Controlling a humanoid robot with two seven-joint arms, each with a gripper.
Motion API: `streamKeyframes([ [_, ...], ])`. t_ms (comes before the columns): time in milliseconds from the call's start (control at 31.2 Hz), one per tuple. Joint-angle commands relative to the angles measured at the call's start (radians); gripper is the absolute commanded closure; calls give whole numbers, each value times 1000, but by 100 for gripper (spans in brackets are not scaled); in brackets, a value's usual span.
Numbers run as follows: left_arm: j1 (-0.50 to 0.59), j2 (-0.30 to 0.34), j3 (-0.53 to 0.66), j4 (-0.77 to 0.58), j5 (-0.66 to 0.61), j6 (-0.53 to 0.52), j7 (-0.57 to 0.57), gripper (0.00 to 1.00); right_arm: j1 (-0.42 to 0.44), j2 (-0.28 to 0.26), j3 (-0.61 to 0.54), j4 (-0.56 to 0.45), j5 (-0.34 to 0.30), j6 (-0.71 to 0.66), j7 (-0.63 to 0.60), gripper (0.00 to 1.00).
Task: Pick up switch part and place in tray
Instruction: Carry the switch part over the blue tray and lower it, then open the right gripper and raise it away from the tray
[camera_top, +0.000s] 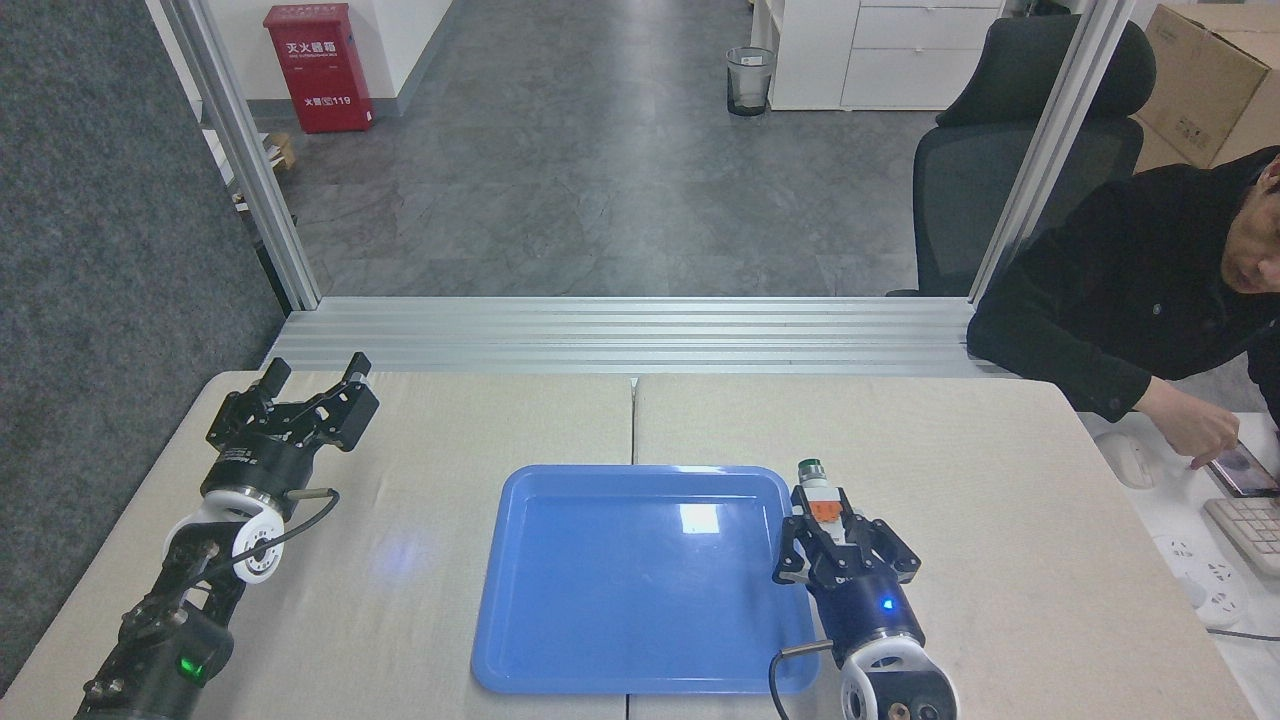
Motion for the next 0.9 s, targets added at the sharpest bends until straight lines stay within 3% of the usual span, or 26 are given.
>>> streamKeyframes([
  [0,-1,0,0,0,0,1,1,0,-56,59,304,89,65,-9,30,100],
  [128,-1,0,0,0,0,1,1,0,-36,63,311,115,101,-18,108,99],
  [192,-1,0,0,0,0,1,1,0,-24,62,309,118,116,-12,133,94],
  [288,-1,0,0,0,0,1,1,0,-22,62,295,140,153,3,174,73],
  [352,1,0,0,0,0,1,1,0,-20,59,291,144,153,12,176,50],
  [416,-1,0,0,0,0,-1,1,0,-22,63,274,140,142,29,162,21],
  [480,1,0,0,1,0,1,1,0,-26,66,231,123,124,34,127,5],
  [609,1,0,0,1,0,1,1,0,-111,79,119,107,55,29,-29,2],
  [705,1,0,0,1,0,1,1,0,-198,60,-3,107,-3,21,-59,2],
  [769,-1,0,0,0,0,1,1,0,-233,11,-103,107,-33,-8,-59,2],
  [865,-1,0,0,1,0,1,1,0,-318,-128,-234,115,-75,-115,-59,2],
])
